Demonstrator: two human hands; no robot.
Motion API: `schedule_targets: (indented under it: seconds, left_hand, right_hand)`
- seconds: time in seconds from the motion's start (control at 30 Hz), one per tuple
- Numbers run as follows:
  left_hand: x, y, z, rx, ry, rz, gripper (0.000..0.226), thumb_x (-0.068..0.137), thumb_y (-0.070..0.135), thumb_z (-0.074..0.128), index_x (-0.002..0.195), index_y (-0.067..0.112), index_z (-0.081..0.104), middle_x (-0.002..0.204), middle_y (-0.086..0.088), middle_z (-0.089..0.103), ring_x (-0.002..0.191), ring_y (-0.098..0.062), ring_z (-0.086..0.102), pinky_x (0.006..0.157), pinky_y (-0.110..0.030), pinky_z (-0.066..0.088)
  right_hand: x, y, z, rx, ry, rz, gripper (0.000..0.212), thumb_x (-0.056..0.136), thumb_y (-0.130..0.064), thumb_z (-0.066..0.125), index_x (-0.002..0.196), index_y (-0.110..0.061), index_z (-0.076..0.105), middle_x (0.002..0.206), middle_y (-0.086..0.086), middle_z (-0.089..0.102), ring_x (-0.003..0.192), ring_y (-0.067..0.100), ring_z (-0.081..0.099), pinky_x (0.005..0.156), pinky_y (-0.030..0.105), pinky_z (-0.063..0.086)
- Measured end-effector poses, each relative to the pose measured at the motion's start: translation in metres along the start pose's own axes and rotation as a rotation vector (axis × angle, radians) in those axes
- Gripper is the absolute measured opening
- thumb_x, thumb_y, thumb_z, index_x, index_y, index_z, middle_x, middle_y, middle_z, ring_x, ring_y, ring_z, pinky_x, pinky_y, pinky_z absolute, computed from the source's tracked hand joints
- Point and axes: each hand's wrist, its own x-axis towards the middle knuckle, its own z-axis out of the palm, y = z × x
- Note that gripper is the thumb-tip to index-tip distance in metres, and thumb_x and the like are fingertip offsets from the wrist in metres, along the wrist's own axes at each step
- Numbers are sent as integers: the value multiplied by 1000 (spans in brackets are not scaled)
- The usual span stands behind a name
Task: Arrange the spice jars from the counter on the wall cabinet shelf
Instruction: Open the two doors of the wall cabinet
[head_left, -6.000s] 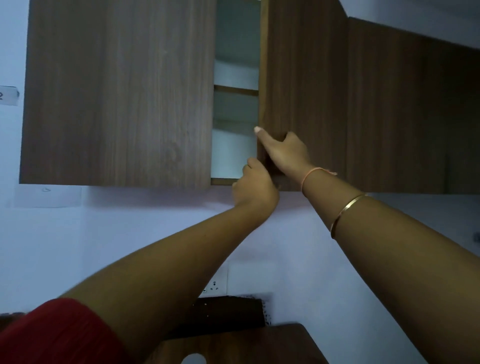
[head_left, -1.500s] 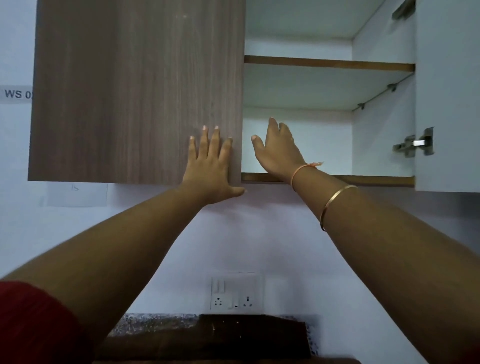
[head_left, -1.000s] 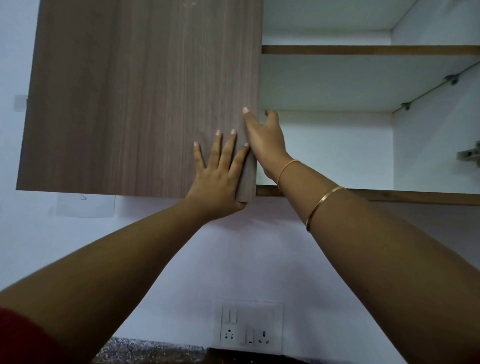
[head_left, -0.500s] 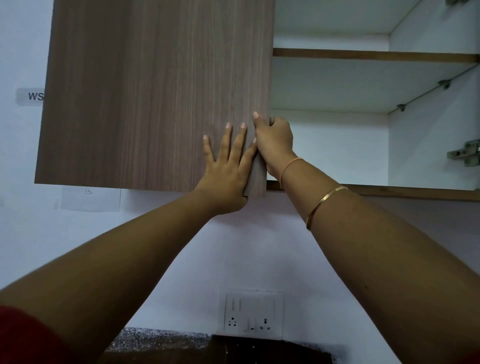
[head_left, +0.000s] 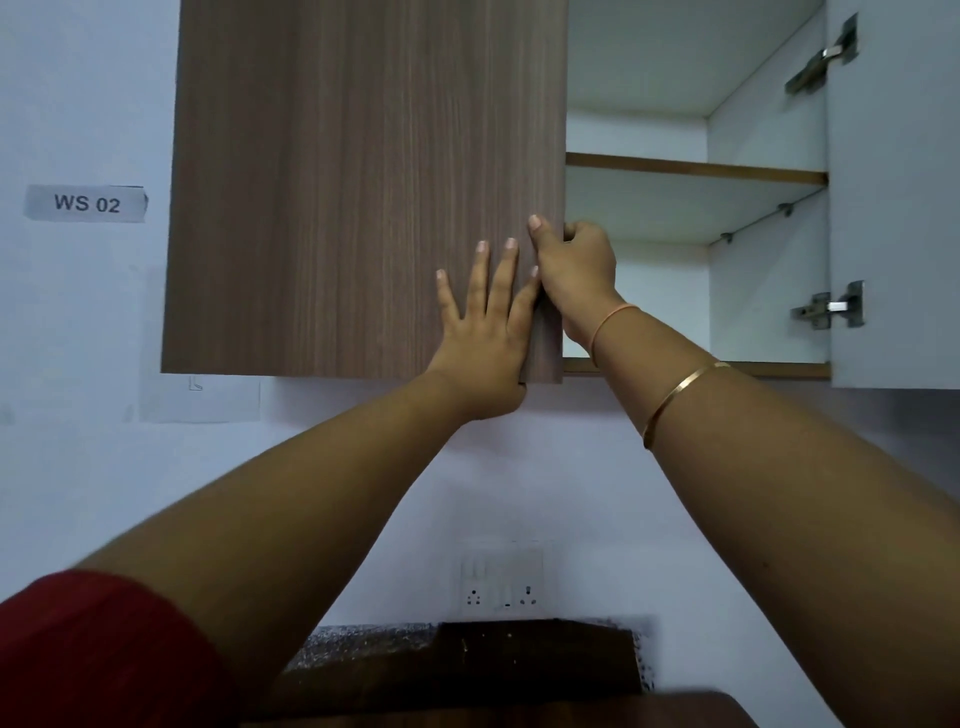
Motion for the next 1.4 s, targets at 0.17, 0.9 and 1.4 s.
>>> schedule_targets:
  seconds: [0.17, 0.9, 1.4]
  left_hand:
    - [-28, -10, -39, -82, 9, 27, 102, 78, 35, 59, 150, 11, -10, 154, -18, -23, 141, -39, -23, 109, -68, 0]
    - [-129, -85, -152, -517, 201, 135, 107, 68, 30, 67, 149, 5, 2, 157, -21, -7, 145, -37, -10, 116, -55, 14]
    - [-187, -130, -218, -1028, 163, -338, 99, 72, 37, 61, 150, 30, -1, 157, 12, 10, 143, -15, 19, 111, -49, 34]
  right_hand:
    - [-31, -40, -7, -40, 13, -31, 29, 92, -35, 58, 99, -7, 55, 85, 3, 61, 77, 15, 58, 73, 28, 46]
    - [-149, -177, 22, -269, 47, -168, 29, 92, -38, 53, 101, -12, 44, 91, -2, 52, 83, 19, 51, 69, 29, 37]
    - [-201, -243, 74, -260, -66, -442, 25, 87, -31, 56, 88, -14, 38, 69, -6, 47, 61, 17, 46, 47, 25, 28]
